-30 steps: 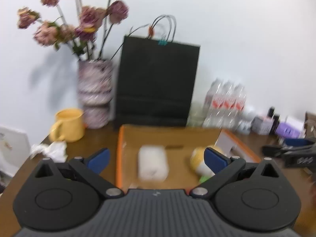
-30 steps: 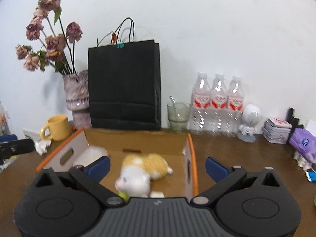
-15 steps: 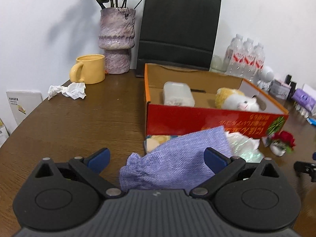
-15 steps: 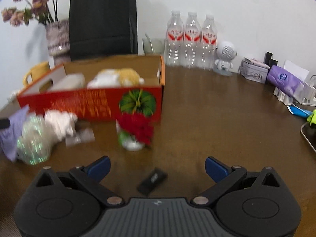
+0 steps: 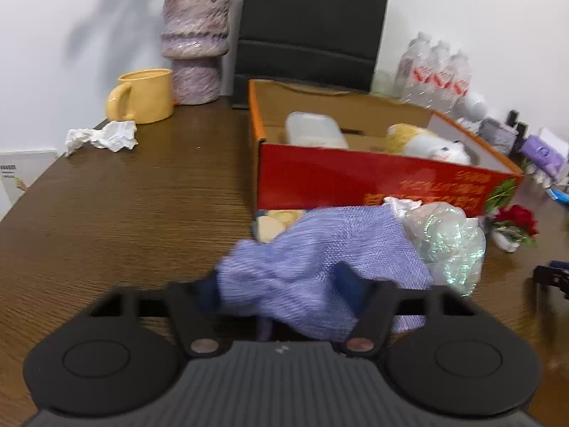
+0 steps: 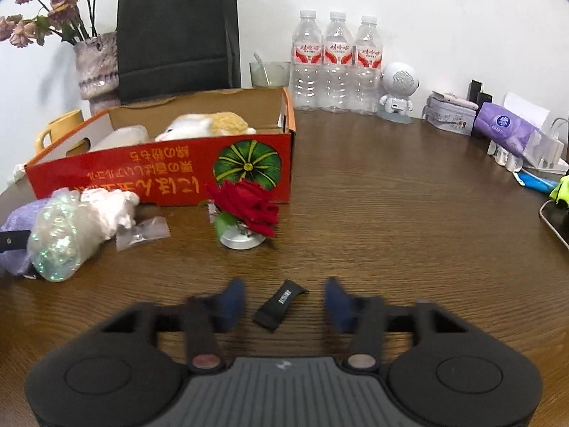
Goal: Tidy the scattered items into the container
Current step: 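Grasp the black USB stick with the right gripper while the left grasps the purple pouch, then drop the USB stick and purple pouch into the box, opening both grippers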
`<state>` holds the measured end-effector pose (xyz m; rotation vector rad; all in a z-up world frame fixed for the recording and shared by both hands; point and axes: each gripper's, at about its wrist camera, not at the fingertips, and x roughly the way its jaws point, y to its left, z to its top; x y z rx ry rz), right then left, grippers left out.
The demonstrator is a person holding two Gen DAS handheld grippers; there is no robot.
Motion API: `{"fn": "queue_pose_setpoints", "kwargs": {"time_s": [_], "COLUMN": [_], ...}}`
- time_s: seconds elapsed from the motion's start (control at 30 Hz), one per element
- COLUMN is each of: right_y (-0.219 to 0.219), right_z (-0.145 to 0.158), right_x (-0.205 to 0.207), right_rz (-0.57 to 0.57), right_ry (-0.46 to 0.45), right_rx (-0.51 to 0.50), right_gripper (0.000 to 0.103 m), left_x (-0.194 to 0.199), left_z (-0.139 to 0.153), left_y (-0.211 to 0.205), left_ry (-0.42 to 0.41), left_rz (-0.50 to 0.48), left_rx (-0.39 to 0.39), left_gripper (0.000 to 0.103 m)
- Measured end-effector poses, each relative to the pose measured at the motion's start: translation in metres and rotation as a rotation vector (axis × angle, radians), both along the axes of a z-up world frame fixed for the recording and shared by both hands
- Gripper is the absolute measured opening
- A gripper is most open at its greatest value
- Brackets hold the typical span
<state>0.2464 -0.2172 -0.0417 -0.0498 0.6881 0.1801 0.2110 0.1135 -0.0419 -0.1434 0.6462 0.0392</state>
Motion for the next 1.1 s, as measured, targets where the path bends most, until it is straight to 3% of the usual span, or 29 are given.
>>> {"fn": "queue_pose_setpoints", "kwargs": {"time_s": [0.03,0.17,0.4,0.77,1.1], "right_y": [0.0,0.0,0.0,0.001,0.016], "right_z": [0.0,0.0,0.006,0.019,0.068], "right_x": [-0.001,-0.007,-0.019,-0.033,-0.016], "right_rz": [-0.002,-0.01,0.003,0.024,0.105], "right_ry": [-0.002,-0.01,-0.058,-0.117,-0.228], "right_rx": [0.006,0.035,0.067,0.096,0.144], "right_gripper": [0.01,0.011,0.011,0.011,0.011], "left_x": [-0.003,-0.018,-0.048,-0.066,-0.041], "left_z": [0.002,0.007,0.02,0.038,0.09], "left_y": [0.0,-0.006,-0.007,-0.007,-0.012], "left_ry": [-0.011,-0.07,-0.159,-0.221,-0.34], "left_rz": [-0.012,0.009,0.038,0.033,-0.009], "left_rx": [-0.019,-0.001,-0.064,-0.104,-0.111], "left_gripper": [0.034,0.034,0.034,0.034,0.034]}}
